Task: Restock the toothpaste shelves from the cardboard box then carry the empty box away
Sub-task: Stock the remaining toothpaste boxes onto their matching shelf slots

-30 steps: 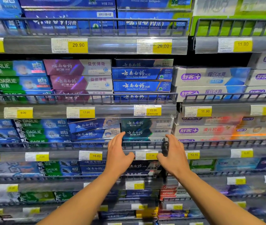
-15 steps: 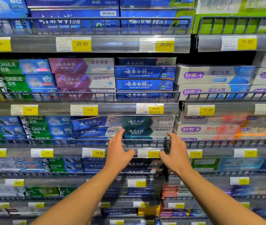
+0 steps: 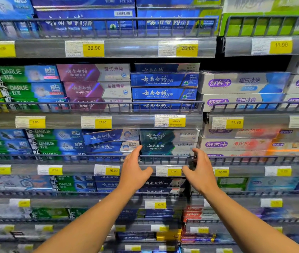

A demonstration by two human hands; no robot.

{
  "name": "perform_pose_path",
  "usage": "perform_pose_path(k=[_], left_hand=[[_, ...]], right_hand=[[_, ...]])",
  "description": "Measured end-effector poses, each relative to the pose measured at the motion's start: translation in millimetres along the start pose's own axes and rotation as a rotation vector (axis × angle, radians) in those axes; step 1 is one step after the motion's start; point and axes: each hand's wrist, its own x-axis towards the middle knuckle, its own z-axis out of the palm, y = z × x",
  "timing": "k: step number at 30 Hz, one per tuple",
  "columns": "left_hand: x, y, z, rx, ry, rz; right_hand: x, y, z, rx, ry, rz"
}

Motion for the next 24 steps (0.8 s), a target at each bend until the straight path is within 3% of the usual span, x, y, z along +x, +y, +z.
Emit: perform_pose_path(k=[17,24], left_hand=[[2.3,1.8,-2.6,0.022,0.014,0.009],[-7.3,-11.0,-41.1,-0.001,0.204,-0.071]], right_hand=[[-5.0,-0.3,-1.7,-0.136,-0.002,-0.038],[-8.4,-30.7,19.1,-0.179,-0.152,-0.161]])
